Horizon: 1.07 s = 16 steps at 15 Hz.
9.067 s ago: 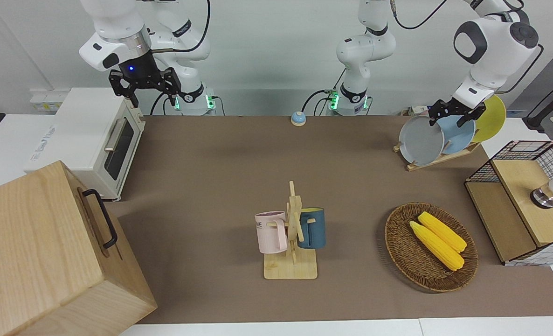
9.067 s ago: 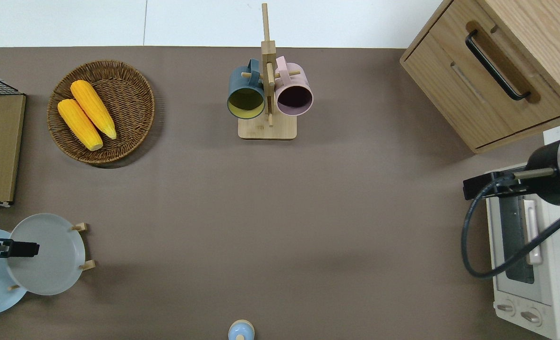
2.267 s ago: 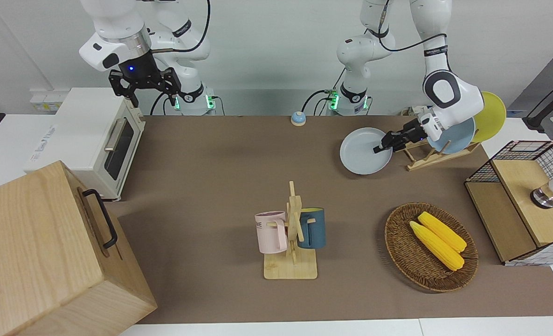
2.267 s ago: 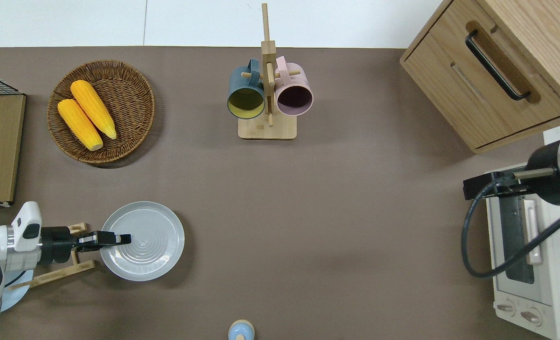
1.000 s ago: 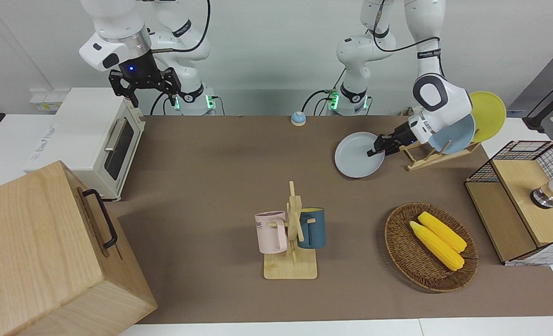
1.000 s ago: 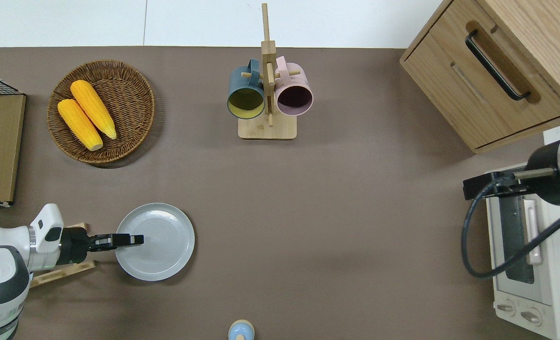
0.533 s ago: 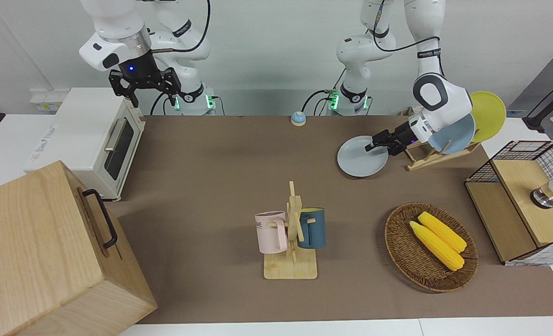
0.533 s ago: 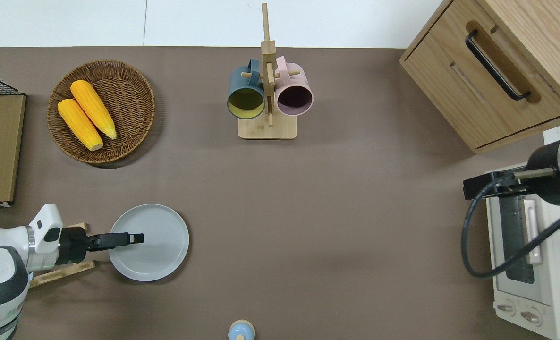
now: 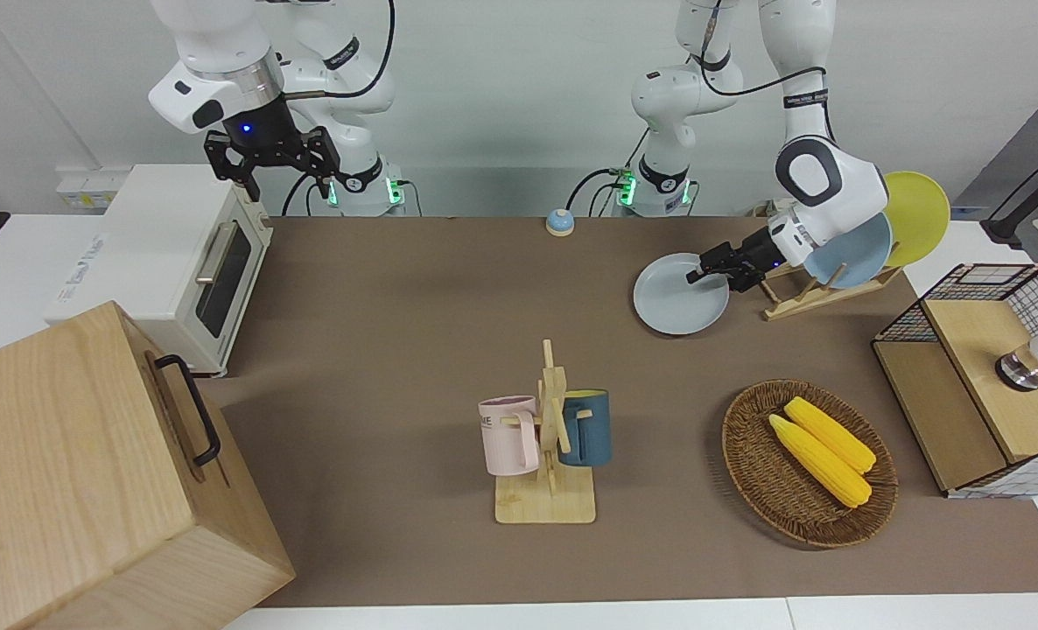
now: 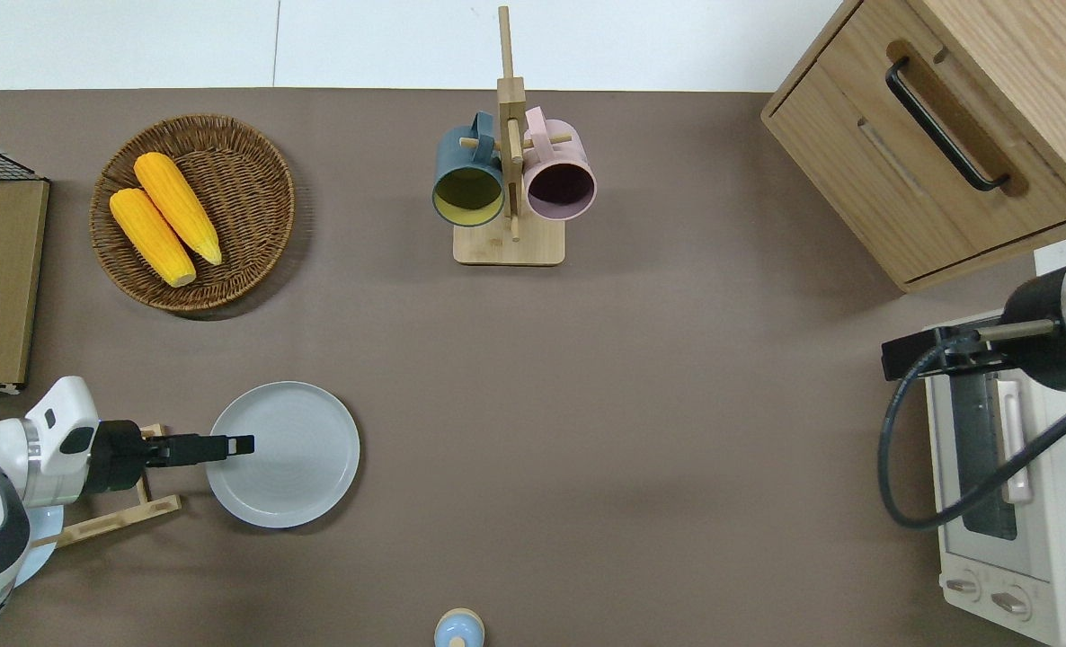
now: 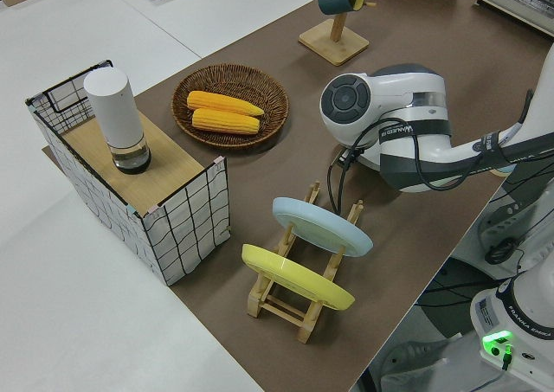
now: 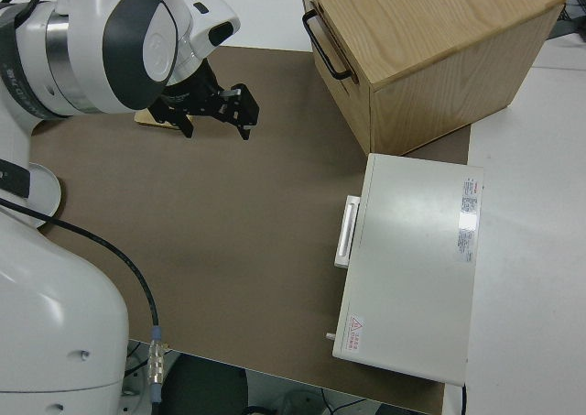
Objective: Pick gray plate from low plate rack and place it on table with left arm
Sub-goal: 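Open the left gripper and release the gray plate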
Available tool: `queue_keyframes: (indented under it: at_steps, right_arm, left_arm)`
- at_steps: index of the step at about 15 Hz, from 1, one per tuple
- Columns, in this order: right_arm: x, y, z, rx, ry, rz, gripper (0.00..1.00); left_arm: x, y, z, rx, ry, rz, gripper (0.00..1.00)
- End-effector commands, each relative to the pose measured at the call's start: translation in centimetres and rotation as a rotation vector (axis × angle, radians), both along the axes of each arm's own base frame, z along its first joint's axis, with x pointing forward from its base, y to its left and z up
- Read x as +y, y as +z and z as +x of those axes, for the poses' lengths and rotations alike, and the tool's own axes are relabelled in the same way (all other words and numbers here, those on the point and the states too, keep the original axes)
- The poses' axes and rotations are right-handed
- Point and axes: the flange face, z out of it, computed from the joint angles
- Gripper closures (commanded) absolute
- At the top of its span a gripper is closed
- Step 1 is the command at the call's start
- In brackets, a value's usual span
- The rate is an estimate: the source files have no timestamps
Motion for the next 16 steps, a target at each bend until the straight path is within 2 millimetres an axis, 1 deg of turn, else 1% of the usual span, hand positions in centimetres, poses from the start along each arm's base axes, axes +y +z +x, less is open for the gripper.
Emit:
queue_keyframes:
  at_steps: [1, 4, 5, 9, 12, 16]
  right_arm:
    - [0.1, 0.3, -0.3, 0.007, 0.0, 0.006, 0.011]
    - [0.1, 0.3, -0.3, 0.007, 0.001, 0.006, 0.013]
    - [0.0, 0.3, -0.2, 0.007, -0.002, 0.006, 0.013]
    - [0.1, 0.3, -0.3, 0.007, 0.0, 0.006, 0.013]
    - [0.0, 0.3, -0.2, 0.007, -0.002, 0.006, 0.013]
    - [0.0, 0.3, -0.2, 0.007, -0.002, 0.006, 0.011]
  left_arm:
    - [0.0, 3.0, 0.7, -0.007, 0.002, 0.059, 0.01]
    - [0.0, 5.8, 1.2, 0.004, -0.002, 0.114, 0.01]
    - [-0.3, 6.7, 1.4, 0.009, -0.004, 0.135, 0.01]
    - [-2.4, 11.3, 2.3, 0.04, -0.006, 0.26, 0.01]
    - [-4.4, 14.4, 3.1, 0.079, -0.004, 0.366, 0.01]
    - [-7.0, 18.1, 3.9, 0.081, -0.003, 0.513, 0.01]
